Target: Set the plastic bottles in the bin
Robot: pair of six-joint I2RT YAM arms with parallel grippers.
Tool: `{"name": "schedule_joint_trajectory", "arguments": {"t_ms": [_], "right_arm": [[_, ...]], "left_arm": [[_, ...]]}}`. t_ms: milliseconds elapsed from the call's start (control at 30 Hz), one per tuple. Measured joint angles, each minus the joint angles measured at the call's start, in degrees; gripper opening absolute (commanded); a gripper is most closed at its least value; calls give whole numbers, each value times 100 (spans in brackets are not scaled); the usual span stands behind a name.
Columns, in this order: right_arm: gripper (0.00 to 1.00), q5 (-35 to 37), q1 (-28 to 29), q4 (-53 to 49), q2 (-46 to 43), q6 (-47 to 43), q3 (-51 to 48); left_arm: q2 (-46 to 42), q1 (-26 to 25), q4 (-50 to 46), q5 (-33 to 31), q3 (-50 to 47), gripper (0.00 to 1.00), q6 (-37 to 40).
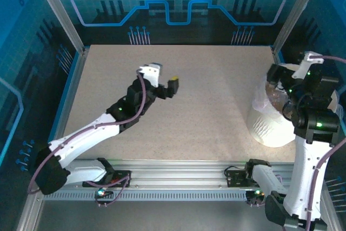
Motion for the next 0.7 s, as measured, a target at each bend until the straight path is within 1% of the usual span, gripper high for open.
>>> {"name": "schedule_joint_trajectory", "arguments": {"t_ms": [67, 133, 200, 267, 333, 400, 500, 700], "right_arm": [[80, -435, 326, 365, -15, -28, -264], [85, -767, 778, 769, 11, -85, -553], [93, -942, 1281, 1141, 79, -201, -835], [100, -962, 1744, 1453, 140, -339, -1099], [100, -953, 2194, 1812, 197, -505, -1440], [100, -905, 2479, 2159, 278, -621, -1746], [100, -822, 2699, 2656, 496, -743, -2201], [100, -413, 2728, 3604, 1064, -942, -3158]], "left_arm": [[-284, 208, -190, -367, -151, 99, -48], [-590, 461, -417, -737, -326, 99, -87], [-866, 721, -636, -1064, -481, 99, -116], [-1130, 975, -780, -1360, -675, 99, -157], [-1362, 1233, -887, -1637, -914, 99, -197], [-1513, 1469, -946, -1867, -1165, 99, -219], [-1622, 1805, -1008, -2074, -1526, 99, -234], [-1547, 2557, -964, -2181, -2028, 99, -380]]}}
